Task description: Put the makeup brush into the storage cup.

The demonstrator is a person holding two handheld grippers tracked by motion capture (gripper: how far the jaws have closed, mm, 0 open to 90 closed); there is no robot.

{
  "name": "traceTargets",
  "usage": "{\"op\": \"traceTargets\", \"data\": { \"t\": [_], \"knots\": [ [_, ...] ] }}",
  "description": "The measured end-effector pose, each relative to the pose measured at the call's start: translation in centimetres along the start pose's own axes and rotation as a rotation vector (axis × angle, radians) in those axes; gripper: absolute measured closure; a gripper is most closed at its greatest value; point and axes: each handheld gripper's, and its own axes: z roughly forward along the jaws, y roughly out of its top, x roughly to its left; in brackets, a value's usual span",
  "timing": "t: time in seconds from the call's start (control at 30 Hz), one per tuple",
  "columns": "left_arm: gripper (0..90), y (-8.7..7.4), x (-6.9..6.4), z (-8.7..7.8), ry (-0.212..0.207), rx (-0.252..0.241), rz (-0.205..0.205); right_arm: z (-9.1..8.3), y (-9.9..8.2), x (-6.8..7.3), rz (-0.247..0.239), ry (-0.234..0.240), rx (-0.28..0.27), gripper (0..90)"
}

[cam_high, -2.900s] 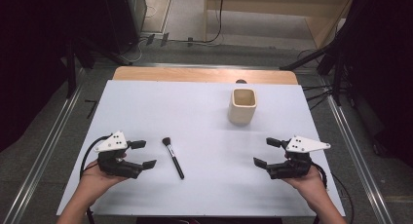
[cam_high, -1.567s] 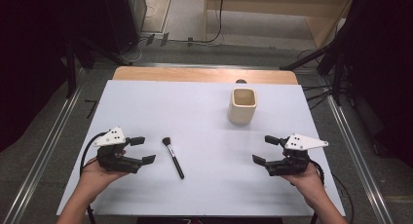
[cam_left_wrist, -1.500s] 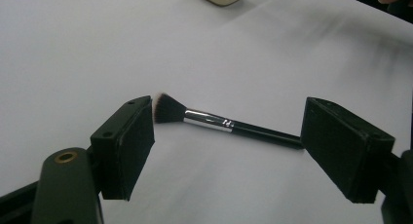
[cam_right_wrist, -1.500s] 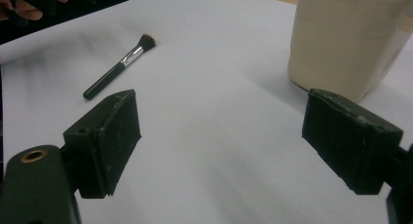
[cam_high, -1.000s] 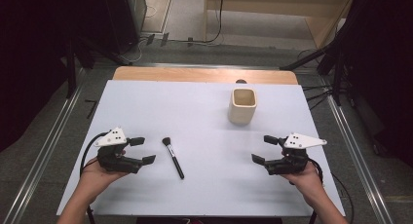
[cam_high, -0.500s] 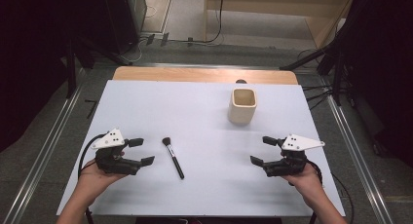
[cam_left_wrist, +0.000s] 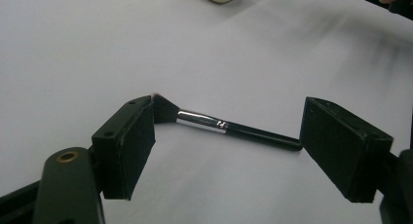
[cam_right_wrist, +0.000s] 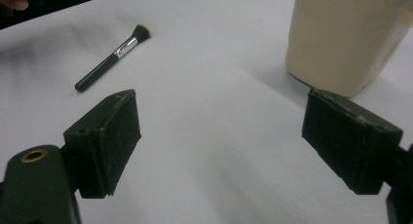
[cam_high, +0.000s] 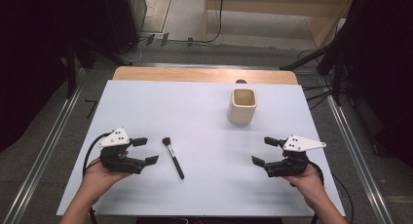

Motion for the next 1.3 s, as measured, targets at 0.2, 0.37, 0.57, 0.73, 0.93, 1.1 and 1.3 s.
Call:
{"op": "traceTargets", "data": {
  "t": [0.2, 0.37, 0.57, 0.73, 0.93, 1.1, 1.3],
  "knots": [
    [21.7, 0.3, -0.4, 0.7, 0.001, -0.01, 0.0, 0.0, 0.0, 0.0, 0.013, -0.004, 0.0, 15.0],
    [21.7, 0.8, -1.0, 1.4, -0.008, -0.024, -0.004, 0.1, 0.0, 0.0, 0.009, 0.0, -0.002, 15.1],
    [21.7, 1.2, -1.5, 1.9, -0.002, -0.036, -0.004, 0.1, 0.0, 0.0, 0.007, 0.0, -0.002, 15.0],
    [21.7, 1.4, -1.7, 2.2, 0.007, -0.042, -0.012, 0.0, 0.0, 0.0, 0.005, -0.002, 0.0, 15.1],
    [22.4, 1.7, -2.2, 3.3, -0.001, -0.044, -0.041, 0.2, 0.0, 0.2, -0.001, 0.002, 0.003, 15.1],
    [22.1, 1.9, -2.7, 3.8, 0.018, -0.043, -0.053, 0.2, 0.1, 0.3, -0.003, -0.002, 0.0, 15.0],
    [22.1, 1.8, -2.6, 4.2, 0.086, -0.038, -0.144, 0.4, 0.5, 0.4, -0.02, -0.006, -0.005, 15.1]
  ]
}}
